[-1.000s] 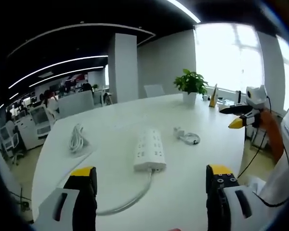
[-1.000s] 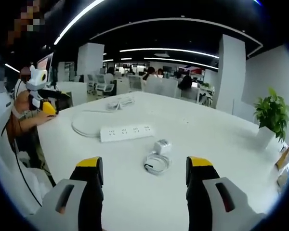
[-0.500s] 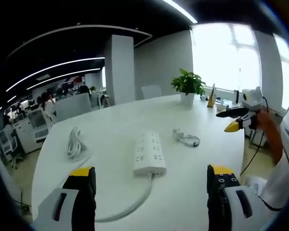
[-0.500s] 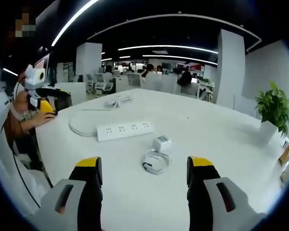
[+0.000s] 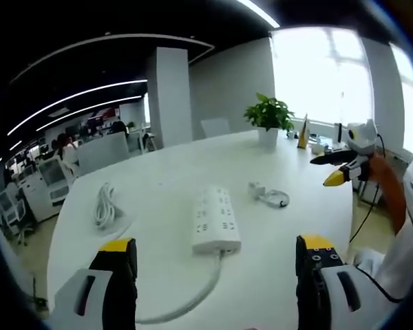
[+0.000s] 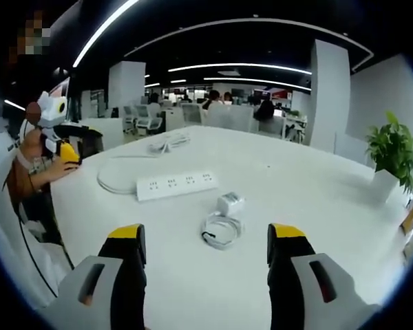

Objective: Straighten the power strip on the desk, plug the charger into it

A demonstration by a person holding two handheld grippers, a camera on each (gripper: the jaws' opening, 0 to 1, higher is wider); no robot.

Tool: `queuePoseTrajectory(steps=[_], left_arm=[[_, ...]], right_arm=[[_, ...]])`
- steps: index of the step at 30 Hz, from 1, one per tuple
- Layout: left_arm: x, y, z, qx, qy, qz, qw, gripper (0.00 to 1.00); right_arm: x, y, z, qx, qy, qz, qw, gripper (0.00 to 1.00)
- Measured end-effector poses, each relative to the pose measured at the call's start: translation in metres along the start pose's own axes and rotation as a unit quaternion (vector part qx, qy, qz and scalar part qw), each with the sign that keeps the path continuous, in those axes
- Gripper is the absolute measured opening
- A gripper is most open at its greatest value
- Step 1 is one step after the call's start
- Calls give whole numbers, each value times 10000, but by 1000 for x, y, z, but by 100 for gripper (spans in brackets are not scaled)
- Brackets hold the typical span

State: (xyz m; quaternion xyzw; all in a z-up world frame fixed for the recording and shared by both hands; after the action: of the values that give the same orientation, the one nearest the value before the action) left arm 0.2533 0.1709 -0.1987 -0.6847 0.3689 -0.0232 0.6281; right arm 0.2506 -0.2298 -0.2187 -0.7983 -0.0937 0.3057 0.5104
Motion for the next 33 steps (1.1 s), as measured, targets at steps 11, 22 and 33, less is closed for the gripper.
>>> queuePoseTrajectory(steps=[11, 22, 33], left_arm=[[11, -4, 5, 43, -47, 15, 10000, 96], [30, 0, 10, 53, 89, 91, 9999, 96], [57, -4, 8, 152, 294, 143, 9994, 95]], right_arm=[[7, 3, -1, 40, -30, 15, 10000, 70], [18, -9, 5, -75, -150, -80, 9998, 71], [30, -13, 12, -112, -347, -124, 9993, 71]])
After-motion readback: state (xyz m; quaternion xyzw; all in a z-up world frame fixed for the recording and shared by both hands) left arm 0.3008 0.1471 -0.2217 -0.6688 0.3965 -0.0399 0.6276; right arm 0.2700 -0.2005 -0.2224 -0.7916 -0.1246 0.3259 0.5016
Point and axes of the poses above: the point that each gripper's makers call its tool centre point, and the gripper's own axes: x roughly forward along the fingers, z roughly to its left, y roughly out of its underside, the point moved 10 cm from there along -x, roughly backward along the fingers, and after that the axes turned 13 degrees about -x, right-handed, at the moved point
